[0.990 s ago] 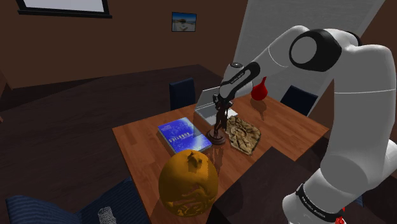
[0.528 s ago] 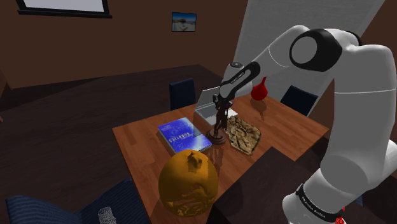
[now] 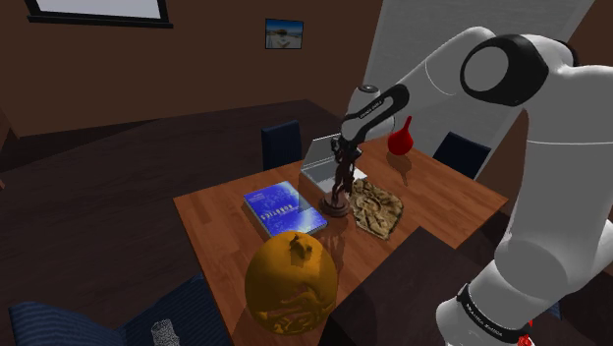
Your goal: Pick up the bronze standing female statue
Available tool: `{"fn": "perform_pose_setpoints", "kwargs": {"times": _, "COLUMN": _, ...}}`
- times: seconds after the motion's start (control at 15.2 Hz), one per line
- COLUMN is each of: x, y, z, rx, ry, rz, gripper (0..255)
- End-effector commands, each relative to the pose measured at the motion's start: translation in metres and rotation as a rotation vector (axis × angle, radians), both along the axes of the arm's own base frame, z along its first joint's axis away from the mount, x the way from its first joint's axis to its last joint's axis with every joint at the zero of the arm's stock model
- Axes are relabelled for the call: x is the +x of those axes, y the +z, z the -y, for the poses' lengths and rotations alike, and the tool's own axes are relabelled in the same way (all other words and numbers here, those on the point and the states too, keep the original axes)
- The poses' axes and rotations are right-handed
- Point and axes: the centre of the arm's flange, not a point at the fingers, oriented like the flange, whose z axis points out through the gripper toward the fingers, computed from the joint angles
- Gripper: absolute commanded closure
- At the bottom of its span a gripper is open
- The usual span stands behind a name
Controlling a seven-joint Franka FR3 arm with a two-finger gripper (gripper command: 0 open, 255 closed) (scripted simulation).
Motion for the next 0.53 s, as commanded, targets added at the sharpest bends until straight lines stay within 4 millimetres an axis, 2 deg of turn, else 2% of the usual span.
{"fn": "perform_pose_setpoints", "kwargs": {"times": 0.0, "x": 0.001, "y": 0.013, "z": 0.000, "rx": -0.001, "ry": 0.000, "rz": 0.003, "gripper": 255}}
{"fn": "perform_pose_setpoints", "kwargs": {"times": 0.33, "x": 0.001, "y": 0.039, "z": 0.000, "rx": -0.001, "ry": 0.000, "rz": 0.003, "gripper": 255}}
{"fn": "perform_pose_setpoints", "kwargs": {"times": 0.46, "x": 0.001, "y": 0.040, "z": 0.000, "rx": -0.001, "ry": 0.000, "rz": 0.003, "gripper": 255}}
